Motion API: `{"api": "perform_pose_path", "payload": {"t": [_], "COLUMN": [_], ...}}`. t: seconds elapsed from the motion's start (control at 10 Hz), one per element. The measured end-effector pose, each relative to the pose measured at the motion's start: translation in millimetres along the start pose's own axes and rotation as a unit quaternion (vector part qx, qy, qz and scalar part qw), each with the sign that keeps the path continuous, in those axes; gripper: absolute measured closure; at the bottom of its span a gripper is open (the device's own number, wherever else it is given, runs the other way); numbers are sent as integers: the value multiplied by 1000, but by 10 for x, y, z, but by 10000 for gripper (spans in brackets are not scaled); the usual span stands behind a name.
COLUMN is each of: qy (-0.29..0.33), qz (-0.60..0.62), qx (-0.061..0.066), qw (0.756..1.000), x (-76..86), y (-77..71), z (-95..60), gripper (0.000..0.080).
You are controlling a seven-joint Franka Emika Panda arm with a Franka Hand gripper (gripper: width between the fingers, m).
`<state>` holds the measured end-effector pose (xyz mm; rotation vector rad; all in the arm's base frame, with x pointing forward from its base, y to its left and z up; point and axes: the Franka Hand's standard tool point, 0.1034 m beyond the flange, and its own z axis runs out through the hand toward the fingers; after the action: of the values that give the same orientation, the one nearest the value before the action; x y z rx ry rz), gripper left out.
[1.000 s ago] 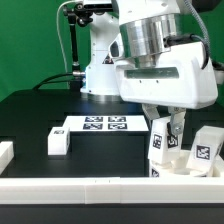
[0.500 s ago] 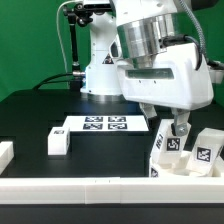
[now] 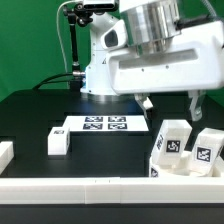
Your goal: Assemble stool
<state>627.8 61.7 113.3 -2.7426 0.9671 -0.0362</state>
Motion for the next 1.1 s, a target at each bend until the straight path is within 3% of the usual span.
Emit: {"api": "perform_pose_path", "payload": {"t": [0.5, 0.7, 1.1], "qy": [0, 17, 16], "qz": [-170, -295, -430], "qx": [-5, -27, -38], "qw": [985, 955, 902], "x": [2, 6, -17], "y": [22, 0, 8], "z": [30, 68, 97], "gripper": [150, 150, 150]}}
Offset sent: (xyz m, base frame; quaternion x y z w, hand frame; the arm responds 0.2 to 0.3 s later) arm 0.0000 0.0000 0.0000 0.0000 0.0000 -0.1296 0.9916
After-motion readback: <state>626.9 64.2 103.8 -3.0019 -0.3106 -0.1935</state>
